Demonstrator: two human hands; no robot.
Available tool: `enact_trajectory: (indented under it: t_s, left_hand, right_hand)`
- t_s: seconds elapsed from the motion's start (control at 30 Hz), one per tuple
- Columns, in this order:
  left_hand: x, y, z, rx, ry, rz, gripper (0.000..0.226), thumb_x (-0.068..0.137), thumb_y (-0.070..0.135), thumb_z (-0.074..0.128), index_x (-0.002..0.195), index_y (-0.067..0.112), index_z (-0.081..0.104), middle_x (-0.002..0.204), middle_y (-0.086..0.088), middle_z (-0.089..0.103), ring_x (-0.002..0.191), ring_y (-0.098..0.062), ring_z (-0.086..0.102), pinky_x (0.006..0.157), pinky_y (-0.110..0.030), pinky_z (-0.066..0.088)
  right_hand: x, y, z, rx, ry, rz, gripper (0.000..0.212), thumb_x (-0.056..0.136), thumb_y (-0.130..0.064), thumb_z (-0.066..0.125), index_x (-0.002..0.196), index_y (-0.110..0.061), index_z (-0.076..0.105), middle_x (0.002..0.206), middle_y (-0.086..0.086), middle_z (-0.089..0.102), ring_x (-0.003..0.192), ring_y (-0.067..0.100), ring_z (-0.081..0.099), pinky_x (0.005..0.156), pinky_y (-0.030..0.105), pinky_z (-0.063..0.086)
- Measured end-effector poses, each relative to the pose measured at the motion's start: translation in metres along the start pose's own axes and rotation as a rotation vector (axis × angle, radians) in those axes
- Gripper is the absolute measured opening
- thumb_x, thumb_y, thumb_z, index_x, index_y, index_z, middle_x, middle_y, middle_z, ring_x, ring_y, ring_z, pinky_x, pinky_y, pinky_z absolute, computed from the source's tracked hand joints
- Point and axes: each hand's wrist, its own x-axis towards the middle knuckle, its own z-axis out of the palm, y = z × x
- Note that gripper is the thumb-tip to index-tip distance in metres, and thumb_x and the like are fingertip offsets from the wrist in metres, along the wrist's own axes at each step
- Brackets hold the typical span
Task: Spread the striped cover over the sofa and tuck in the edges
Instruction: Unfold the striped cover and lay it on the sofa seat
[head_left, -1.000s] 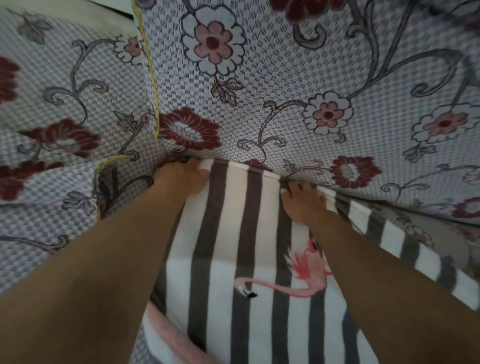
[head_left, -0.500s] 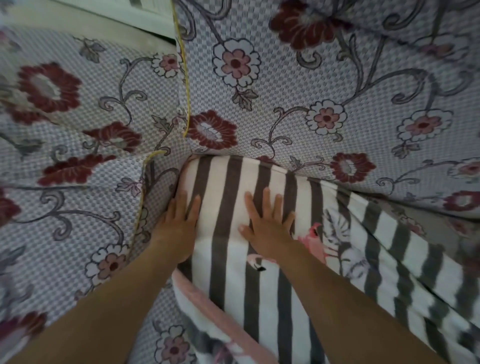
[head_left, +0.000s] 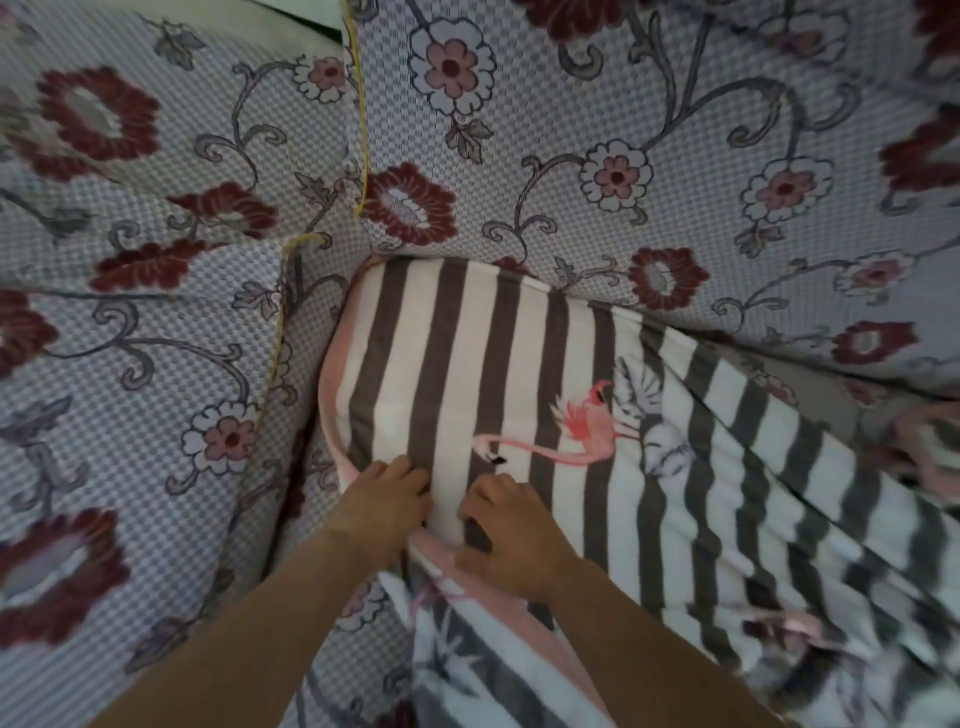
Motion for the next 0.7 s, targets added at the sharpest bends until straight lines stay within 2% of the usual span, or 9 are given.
enact_trajectory:
  t_s: [0.07, 0.13, 0.2, 0.27, 0.33, 0.4, 0.47, 0.6, 0.7]
  left_hand:
    - [0.006, -0.002, -0.005, -0.149, 0.014, -0.094, 0.029, 0.067, 0.03, 0.07, 0.09, 0.017, 0.058, 0.089, -0.003, 0.063, 0.086, -0.027, 0.061, 0.068, -0.033, 0.05]
    - [0.013, -0.009, -0.015, -0.35, 0.02, -0.185, 0.023, 0.082, 0.027, 0.055, 0.099, 0.019, 0.042, 0.095, -0.004, 0.06, 0.091, -0.03, 0.06, 0.07, -0.036, 0.047]
    - [0.021, -0.021, -0.032, -0.403, 0.116, -0.198, 0.022, 0.084, 0.027, 0.054, 0.094, 0.024, 0.035, 0.084, 0.001, 0.055, 0.083, -0.029, 0.061, 0.062, -0.033, 0.043]
    - [0.027, -0.033, -0.055, -0.374, 0.22, -0.209, 0.02, 0.085, 0.028, 0.056, 0.093, 0.025, 0.038, 0.081, 0.004, 0.053, 0.08, -0.027, 0.06, 0.062, -0.032, 0.043]
    - [0.035, -0.041, -0.077, -0.352, 0.354, -0.244, 0.02, 0.085, 0.029, 0.06, 0.098, 0.022, 0.047, 0.09, 0.0, 0.059, 0.087, -0.027, 0.059, 0.067, -0.034, 0.046]
    - [0.037, -0.045, -0.093, -0.393, 0.552, -0.306, 0.029, 0.081, 0.03, 0.066, 0.101, 0.016, 0.051, 0.098, -0.005, 0.058, 0.091, -0.027, 0.054, 0.07, -0.037, 0.045]
    - [0.034, -0.04, -0.098, -0.404, 0.706, -0.322, 0.032, 0.077, 0.034, 0.068, 0.094, 0.012, 0.052, 0.094, -0.008, 0.057, 0.087, -0.029, 0.052, 0.07, -0.041, 0.044]
    - [0.022, -0.016, -0.068, -0.203, 0.821, -0.37, 0.031, 0.077, 0.035, 0.063, 0.09, 0.008, 0.053, 0.095, -0.013, 0.055, 0.089, -0.03, 0.048, 0.078, -0.037, 0.032]
    - [0.021, -0.01, -0.045, -0.163, 0.818, -0.334, 0.016, 0.078, 0.018, 0.065, 0.084, 0.008, 0.054, 0.09, -0.015, 0.056, 0.084, -0.032, 0.05, 0.073, -0.045, 0.04]
  right_hand:
    - [-0.011, -0.008, 0.011, 0.002, -0.038, 0.044, 0.066, 0.069, -0.077, 0.048, 0.114, -0.029, 0.041, 0.11, 0.001, 0.045, 0.101, 0.024, 0.042, 0.086, 0.045, 0.037]
    - [-0.018, -0.014, 0.017, -0.054, -0.031, 0.152, 0.079, 0.066, -0.072, 0.056, 0.124, -0.023, 0.034, 0.121, 0.002, 0.043, 0.107, 0.026, 0.041, 0.088, 0.047, 0.038]
    - [-0.022, -0.012, 0.013, -0.067, 0.054, 0.308, 0.062, 0.075, -0.047, 0.063, 0.123, -0.017, 0.037, 0.121, 0.005, 0.046, 0.108, 0.028, 0.047, 0.086, 0.045, 0.044]
    - [-0.02, 0.0, -0.006, 0.145, 0.207, 0.488, 0.038, 0.087, -0.025, 0.057, 0.121, -0.015, 0.042, 0.111, 0.008, 0.058, 0.1, 0.03, 0.059, 0.081, 0.044, 0.052]
    - [-0.014, 0.018, -0.035, 0.357, 0.339, 0.544, 0.032, 0.09, -0.012, 0.05, 0.121, -0.01, 0.047, 0.103, 0.012, 0.063, 0.095, 0.034, 0.062, 0.079, 0.044, 0.051]
    - [-0.007, 0.035, -0.071, 0.482, 0.458, 0.559, 0.019, 0.084, -0.002, 0.05, 0.1, -0.01, 0.055, 0.086, 0.01, 0.059, 0.086, 0.034, 0.059, 0.069, 0.036, 0.043]
    - [0.001, 0.046, -0.104, 0.626, 0.515, 0.586, 0.02, 0.076, 0.003, 0.048, 0.078, -0.017, 0.053, 0.071, 0.004, 0.053, 0.072, 0.028, 0.053, 0.058, 0.031, 0.033]
    - [0.008, 0.063, -0.138, 0.815, 0.514, 0.598, 0.035, 0.073, 0.009, 0.042, 0.085, -0.01, 0.068, 0.079, 0.024, 0.064, 0.058, 0.027, 0.053, 0.046, 0.023, 0.037]
    - [0.012, 0.072, -0.144, 0.907, 0.553, 0.632, 0.033, 0.074, 0.008, 0.042, 0.087, -0.003, 0.07, 0.087, 0.026, 0.069, 0.077, 0.044, 0.064, 0.061, 0.039, 0.054]
